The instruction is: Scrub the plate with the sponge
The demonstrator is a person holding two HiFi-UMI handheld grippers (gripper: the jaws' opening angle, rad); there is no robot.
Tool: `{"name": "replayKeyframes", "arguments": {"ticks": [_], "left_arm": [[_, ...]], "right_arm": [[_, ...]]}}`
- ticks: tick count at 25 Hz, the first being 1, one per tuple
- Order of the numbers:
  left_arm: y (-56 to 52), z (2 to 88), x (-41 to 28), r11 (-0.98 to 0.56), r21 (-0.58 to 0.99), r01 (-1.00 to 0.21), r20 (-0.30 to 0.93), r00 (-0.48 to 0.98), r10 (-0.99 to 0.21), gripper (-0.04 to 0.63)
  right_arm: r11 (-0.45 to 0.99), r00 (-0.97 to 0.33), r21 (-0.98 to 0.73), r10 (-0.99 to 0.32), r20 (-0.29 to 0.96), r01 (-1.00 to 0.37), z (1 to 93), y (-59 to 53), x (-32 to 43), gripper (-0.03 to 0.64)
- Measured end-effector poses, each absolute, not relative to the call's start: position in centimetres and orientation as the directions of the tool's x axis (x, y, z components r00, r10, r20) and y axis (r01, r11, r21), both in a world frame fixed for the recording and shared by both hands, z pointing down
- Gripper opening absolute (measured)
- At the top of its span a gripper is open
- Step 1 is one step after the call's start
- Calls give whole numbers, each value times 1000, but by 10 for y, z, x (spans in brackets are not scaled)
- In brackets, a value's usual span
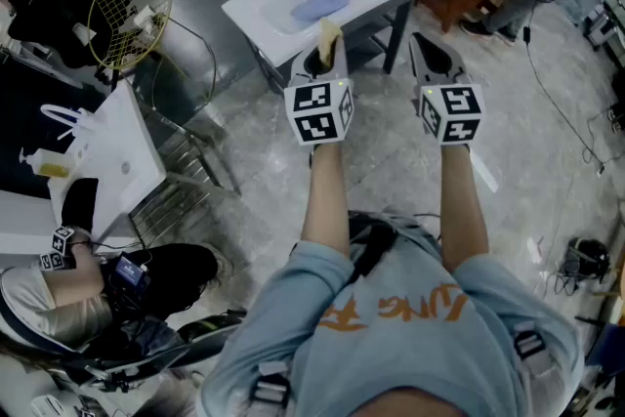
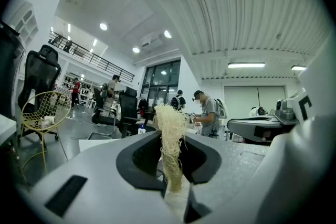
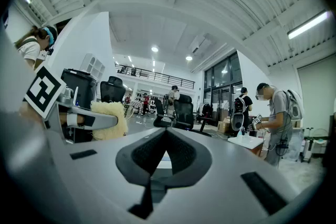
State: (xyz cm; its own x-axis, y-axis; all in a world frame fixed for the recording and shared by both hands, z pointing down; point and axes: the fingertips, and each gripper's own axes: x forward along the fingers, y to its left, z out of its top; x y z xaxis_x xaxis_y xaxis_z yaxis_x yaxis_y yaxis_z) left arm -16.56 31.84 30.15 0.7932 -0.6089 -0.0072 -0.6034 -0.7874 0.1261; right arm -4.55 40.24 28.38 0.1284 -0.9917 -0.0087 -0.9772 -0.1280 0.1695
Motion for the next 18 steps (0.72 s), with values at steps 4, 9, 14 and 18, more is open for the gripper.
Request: {"name": "replayKeyframes", "arguments": {"ticks": [4,9,14,18], "left_arm": [[305,302,-161,-786,131,-604,-5,792,-610,49],[287,314,-175,-763,159,-626,28,776,-631,49],[271,326,-182,-752,207,-625,83,778,-623,49],[263,321,-185,-750,208,-628,68,774,-630,49]], "right_arm": [[-122,120,184,-993,-25,-975,280,394,-40,-5],[-129,128,212,-992,-14,-969,280,390,-39,-3],[-81,89,261,-996,20,-962,282,370,-54,-2],[-42,51,287,-998,25,-957,277,356,-63,-1]]}}
